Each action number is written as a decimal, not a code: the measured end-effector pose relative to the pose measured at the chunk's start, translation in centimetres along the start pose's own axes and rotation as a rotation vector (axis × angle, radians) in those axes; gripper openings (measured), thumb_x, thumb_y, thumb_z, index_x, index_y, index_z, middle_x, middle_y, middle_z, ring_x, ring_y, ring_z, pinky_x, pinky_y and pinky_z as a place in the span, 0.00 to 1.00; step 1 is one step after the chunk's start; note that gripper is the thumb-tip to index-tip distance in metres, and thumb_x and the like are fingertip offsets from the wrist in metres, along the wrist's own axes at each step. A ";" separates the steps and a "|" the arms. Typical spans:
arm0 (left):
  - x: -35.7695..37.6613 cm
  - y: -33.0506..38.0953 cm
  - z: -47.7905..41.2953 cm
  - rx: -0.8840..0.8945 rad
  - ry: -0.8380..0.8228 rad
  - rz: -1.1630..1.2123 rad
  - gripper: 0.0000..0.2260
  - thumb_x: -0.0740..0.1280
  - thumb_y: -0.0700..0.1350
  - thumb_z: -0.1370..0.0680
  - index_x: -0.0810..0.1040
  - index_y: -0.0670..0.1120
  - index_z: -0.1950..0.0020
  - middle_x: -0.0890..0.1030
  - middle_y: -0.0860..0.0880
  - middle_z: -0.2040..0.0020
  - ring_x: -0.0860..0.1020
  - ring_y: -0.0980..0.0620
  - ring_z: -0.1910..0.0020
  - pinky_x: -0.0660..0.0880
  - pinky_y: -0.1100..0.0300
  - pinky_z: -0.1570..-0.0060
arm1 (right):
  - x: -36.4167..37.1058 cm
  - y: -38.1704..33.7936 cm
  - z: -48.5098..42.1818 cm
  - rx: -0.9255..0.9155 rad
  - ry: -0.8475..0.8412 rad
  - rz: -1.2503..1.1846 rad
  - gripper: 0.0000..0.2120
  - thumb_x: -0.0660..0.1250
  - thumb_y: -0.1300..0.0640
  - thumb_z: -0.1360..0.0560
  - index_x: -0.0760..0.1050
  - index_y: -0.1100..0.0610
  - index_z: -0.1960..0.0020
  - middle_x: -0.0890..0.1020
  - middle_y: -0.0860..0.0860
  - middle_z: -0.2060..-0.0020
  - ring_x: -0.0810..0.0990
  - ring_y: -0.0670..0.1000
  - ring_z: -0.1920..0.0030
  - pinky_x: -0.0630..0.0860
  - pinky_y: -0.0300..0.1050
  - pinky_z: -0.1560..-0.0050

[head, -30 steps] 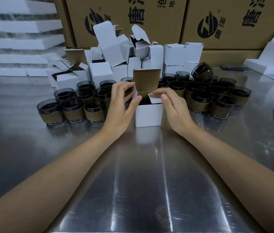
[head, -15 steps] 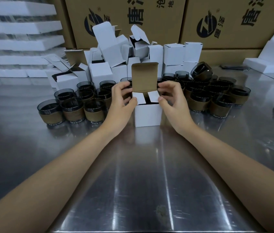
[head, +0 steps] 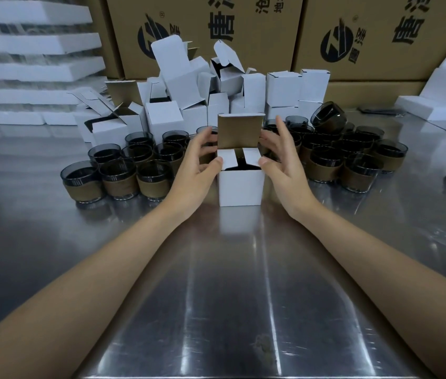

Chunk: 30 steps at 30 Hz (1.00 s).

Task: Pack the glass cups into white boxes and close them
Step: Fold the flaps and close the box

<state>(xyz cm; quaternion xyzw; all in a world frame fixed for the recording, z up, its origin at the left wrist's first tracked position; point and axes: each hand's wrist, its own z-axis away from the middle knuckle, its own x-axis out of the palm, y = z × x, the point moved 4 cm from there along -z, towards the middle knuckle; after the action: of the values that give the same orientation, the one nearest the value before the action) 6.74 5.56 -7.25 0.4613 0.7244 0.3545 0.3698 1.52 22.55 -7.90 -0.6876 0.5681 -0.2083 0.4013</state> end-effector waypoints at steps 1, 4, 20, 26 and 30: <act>-0.1 0.0 0.0 0.004 -0.011 0.003 0.24 0.61 0.35 0.20 0.61 0.45 0.25 0.71 0.50 0.35 0.72 0.57 0.36 0.72 0.66 0.41 | 0.1 -0.1 0.0 -0.014 -0.011 -0.006 0.31 0.60 0.66 0.22 0.52 0.52 0.23 0.71 0.49 0.35 0.71 0.44 0.33 0.69 0.35 0.37; -0.3 0.0 0.1 0.023 -0.022 -0.006 0.17 0.63 0.37 0.19 0.70 0.47 0.31 0.74 0.51 0.40 0.73 0.62 0.39 0.71 0.63 0.37 | 0.1 -0.6 -0.1 -0.052 -0.016 0.019 0.21 0.60 0.66 0.24 0.68 0.55 0.33 0.75 0.53 0.44 0.74 0.43 0.41 0.69 0.34 0.41; 0.2 -0.2 1.1 0.124 -0.149 -0.255 0.17 0.60 0.50 0.18 0.69 0.47 0.31 0.71 0.51 0.30 0.68 0.51 0.30 0.67 0.44 0.32 | 0.1 -1.1 0.5 -0.197 -0.099 0.399 0.13 0.63 0.54 0.21 0.77 0.57 0.39 0.76 0.49 0.42 0.72 0.51 0.37 0.67 0.42 0.35; 0.3 -0.1 1.0 0.115 -0.142 -0.260 0.19 0.57 0.53 0.19 0.68 0.47 0.31 0.72 0.51 0.33 0.70 0.49 0.33 0.70 0.43 0.35 | 0.2 -1.2 0.3 -0.230 -0.086 0.450 0.12 0.63 0.54 0.20 0.78 0.57 0.41 0.78 0.51 0.43 0.73 0.52 0.39 0.68 0.45 0.36; 0.5 0.1 1.0 0.117 -0.137 -0.259 0.19 0.56 0.53 0.20 0.68 0.46 0.32 0.72 0.51 0.35 0.70 0.49 0.35 0.69 0.45 0.35 | 0.1 -1.4 0.2 -0.258 -0.089 0.457 0.12 0.62 0.56 0.20 0.79 0.58 0.41 0.79 0.52 0.44 0.74 0.54 0.40 0.68 0.46 0.36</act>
<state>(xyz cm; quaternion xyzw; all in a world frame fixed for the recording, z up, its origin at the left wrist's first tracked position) 7.52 6.18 -7.75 0.4080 0.7703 0.2287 0.4335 2.55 22.57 -6.96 -0.5953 0.7123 -0.0077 0.3716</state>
